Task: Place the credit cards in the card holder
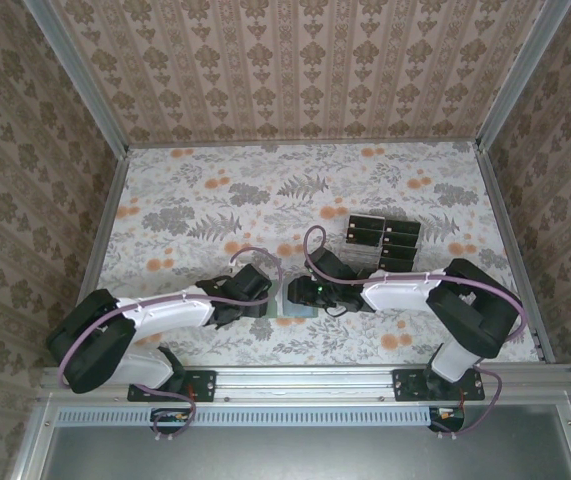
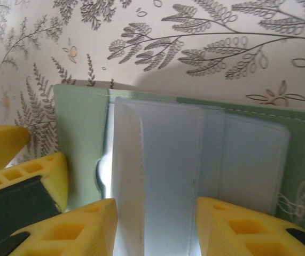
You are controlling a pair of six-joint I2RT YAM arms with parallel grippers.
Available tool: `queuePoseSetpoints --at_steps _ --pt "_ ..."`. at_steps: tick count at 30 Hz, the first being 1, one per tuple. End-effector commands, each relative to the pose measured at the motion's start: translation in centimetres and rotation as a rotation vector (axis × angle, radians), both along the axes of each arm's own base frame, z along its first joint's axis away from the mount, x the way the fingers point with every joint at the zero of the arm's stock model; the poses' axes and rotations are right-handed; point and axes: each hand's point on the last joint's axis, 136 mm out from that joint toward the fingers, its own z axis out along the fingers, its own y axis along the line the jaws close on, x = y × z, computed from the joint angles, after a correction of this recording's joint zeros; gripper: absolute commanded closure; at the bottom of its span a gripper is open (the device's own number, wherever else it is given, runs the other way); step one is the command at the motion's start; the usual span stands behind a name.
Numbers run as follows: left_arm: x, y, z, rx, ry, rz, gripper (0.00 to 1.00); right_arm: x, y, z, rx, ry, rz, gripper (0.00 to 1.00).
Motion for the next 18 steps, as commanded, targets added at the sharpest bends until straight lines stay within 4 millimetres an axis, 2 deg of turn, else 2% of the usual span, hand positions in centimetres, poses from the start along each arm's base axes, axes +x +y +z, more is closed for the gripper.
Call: queuePoseSetpoints --at_steps 1,18 --pt "-0.6 -0.2 -1.4 -0.006 0.031 0.002 0.30 -0.1 1.0 -0.1 0.058 0.031 0.013 0.57" --pt "-0.2 0.9 0.9 -0.083 -0.059 0.061 0.30 0.7 3.4 2.0 0.131 0.040 0.027 0.57"
